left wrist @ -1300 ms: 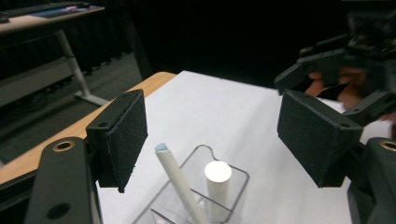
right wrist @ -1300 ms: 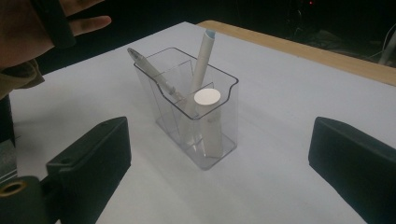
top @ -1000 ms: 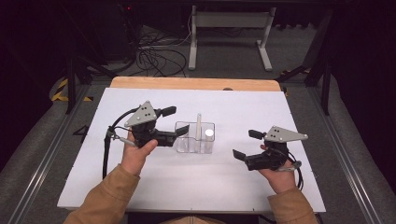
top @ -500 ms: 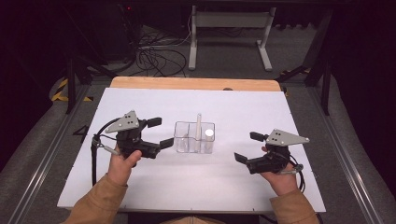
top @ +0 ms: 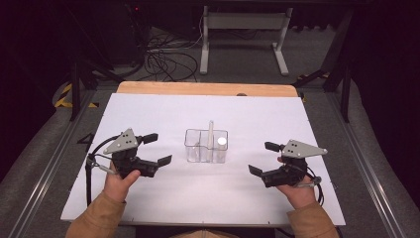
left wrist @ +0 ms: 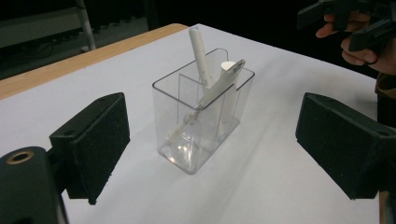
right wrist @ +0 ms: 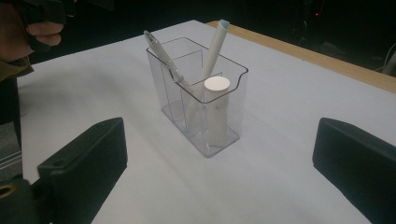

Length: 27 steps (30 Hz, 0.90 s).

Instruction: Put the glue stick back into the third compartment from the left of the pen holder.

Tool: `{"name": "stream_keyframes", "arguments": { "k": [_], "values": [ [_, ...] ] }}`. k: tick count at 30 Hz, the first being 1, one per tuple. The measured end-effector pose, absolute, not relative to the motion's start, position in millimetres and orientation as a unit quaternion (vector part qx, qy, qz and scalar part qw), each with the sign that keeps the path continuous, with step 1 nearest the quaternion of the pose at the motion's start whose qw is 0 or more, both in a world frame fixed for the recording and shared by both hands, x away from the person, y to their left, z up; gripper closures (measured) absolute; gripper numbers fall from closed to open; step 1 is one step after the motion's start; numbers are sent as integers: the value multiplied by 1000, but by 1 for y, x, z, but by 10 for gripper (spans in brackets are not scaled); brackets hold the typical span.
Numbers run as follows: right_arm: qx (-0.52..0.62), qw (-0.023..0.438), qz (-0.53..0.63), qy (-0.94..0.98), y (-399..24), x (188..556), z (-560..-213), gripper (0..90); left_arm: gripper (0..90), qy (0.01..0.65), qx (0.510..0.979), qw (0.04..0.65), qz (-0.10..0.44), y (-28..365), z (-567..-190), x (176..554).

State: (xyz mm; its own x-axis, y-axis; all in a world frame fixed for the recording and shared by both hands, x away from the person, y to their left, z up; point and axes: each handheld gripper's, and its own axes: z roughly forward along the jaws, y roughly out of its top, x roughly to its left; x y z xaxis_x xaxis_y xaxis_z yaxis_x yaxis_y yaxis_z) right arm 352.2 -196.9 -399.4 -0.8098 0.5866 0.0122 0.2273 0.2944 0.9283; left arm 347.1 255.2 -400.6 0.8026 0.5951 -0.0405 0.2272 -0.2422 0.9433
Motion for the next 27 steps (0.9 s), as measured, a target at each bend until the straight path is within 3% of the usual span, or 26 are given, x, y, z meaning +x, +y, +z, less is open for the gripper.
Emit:
{"name": "stream_keyframes", "arguments": {
  "k": [13,27],
  "values": [
    [254,168,537,787,-198,352,-402,36,95,289,772,536,182,278,-422,341],
    [255,163,536,788,-199,354,-404,36,87,305,758,554,158,289,-432,337]
  ]
}}
